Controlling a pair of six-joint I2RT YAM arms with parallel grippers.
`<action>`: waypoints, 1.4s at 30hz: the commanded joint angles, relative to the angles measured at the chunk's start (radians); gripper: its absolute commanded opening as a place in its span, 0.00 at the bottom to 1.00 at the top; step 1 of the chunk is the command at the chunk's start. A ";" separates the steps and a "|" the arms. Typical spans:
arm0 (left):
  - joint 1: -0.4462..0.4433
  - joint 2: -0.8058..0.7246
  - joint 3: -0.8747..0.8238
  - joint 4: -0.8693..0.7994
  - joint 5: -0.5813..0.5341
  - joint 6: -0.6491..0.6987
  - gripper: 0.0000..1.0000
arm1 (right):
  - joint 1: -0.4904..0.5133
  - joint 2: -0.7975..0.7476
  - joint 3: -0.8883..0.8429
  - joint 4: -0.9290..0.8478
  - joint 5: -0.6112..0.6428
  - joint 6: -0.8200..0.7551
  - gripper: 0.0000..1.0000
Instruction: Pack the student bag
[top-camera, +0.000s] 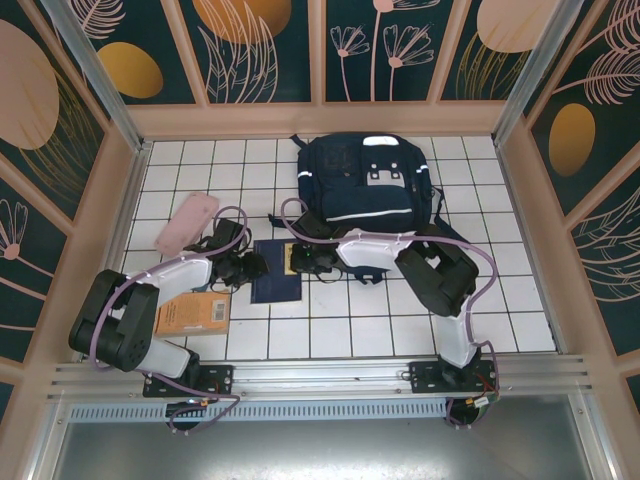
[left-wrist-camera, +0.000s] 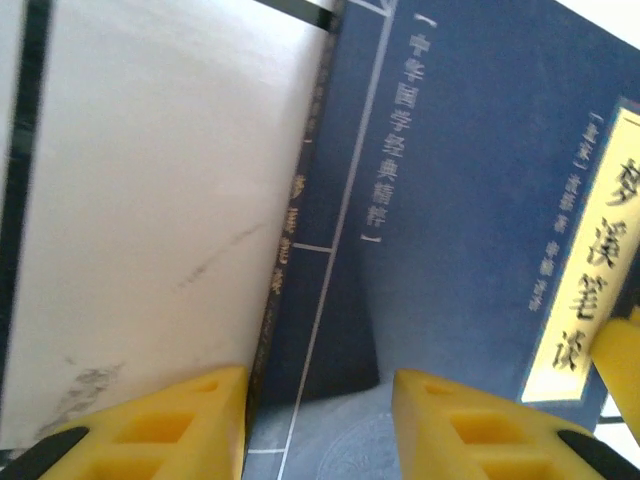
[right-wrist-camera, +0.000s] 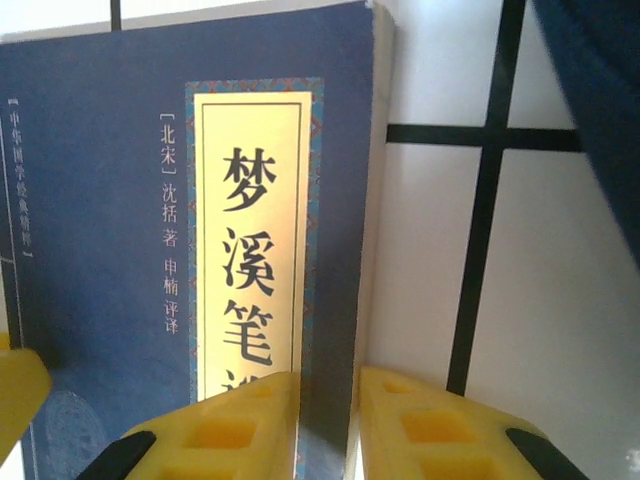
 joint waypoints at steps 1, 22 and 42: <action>-0.023 -0.029 0.025 0.108 0.236 0.007 0.41 | -0.004 0.026 -0.063 0.024 -0.094 0.014 0.27; -0.023 -0.054 -0.038 0.280 0.314 -0.281 0.45 | -0.022 -0.005 -0.124 0.083 -0.122 0.049 0.33; -0.023 -0.213 0.098 -0.059 -0.102 -0.105 0.04 | -0.061 -0.294 -0.187 0.166 -0.114 0.007 0.58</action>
